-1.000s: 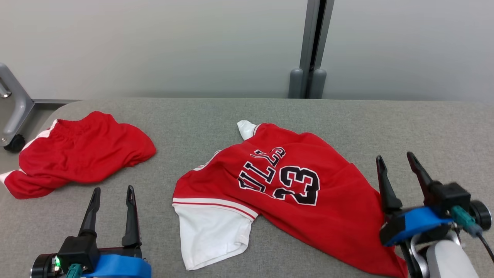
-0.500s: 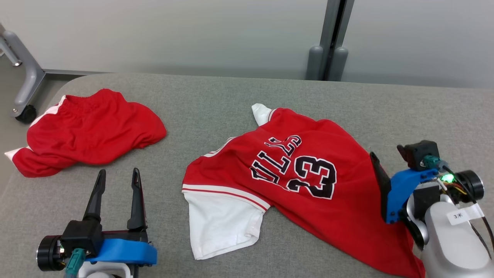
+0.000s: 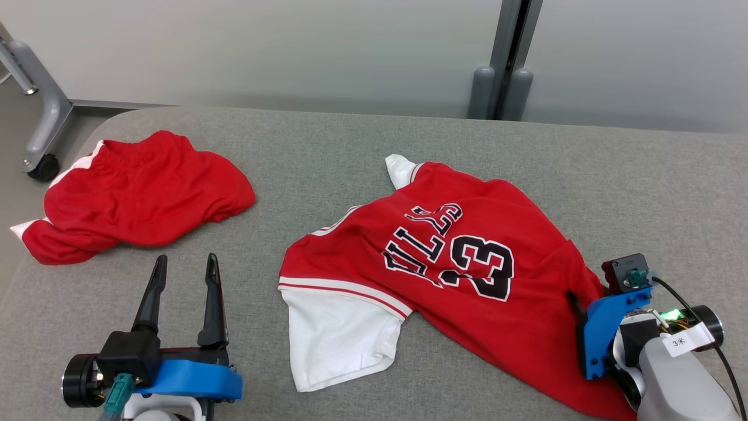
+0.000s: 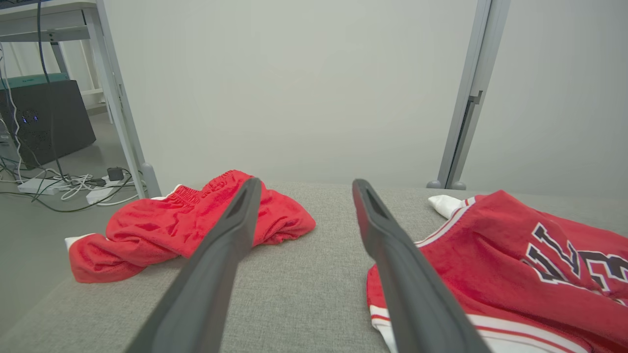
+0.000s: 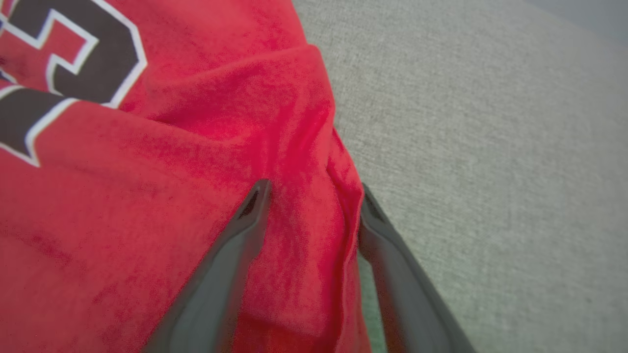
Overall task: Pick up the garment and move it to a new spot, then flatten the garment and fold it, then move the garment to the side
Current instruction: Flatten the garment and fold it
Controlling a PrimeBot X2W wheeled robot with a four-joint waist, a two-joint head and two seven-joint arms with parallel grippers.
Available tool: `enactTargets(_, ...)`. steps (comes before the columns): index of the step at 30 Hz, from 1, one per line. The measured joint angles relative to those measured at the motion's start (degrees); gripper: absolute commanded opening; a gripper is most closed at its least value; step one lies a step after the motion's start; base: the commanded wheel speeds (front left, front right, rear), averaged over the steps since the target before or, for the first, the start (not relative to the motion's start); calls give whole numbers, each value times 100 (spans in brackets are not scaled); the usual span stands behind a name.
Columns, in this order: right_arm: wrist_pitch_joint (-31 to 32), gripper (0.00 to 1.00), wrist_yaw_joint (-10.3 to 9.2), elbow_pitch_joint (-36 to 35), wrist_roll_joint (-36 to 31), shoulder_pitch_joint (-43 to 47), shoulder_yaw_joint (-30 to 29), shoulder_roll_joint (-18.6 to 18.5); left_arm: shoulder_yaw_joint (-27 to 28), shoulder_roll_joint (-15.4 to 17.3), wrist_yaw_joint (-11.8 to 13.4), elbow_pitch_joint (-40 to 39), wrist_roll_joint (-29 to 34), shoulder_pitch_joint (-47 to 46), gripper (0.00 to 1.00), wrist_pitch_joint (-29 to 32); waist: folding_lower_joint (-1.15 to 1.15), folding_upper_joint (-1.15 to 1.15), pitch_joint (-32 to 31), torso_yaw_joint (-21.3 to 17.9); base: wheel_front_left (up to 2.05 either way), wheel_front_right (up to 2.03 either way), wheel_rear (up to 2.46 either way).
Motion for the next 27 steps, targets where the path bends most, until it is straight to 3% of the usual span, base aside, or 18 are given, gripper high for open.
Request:
enactTargets(6,-336,0,4,57,78,-265,24,-75,4,-25,-32,35,34,-45,100,0,0,0,20,23,0,0,0)
enactTargets(16,-832,0,3,405,-302,-1233,-567,-291,19,-46,-65,60,60,-90,100,0,0,0,8,154,0,0,0)
enactTargets(17,-822,6,3,526,-332,-1279,-582,-280,18,-48,-80,68,60,-89,100,0,0,0,8,166,0,0,0)
enactTargets(18,-822,88,3,632,-369,-1301,-583,-261,20,-49,-80,71,60,-89,100,0,0,0,10,175,0,0,0)
enactTargets(19,-844,100,3,713,-378,-1310,-597,-231,20,-51,-81,75,60,-90,100,0,0,0,13,179,0,0,0)
enactTargets(27,-1887,100,3,950,-422,-1379,-891,-145,116,-57,-86,94,86,-18,100,0,0,0,-85,64,0,0,0)
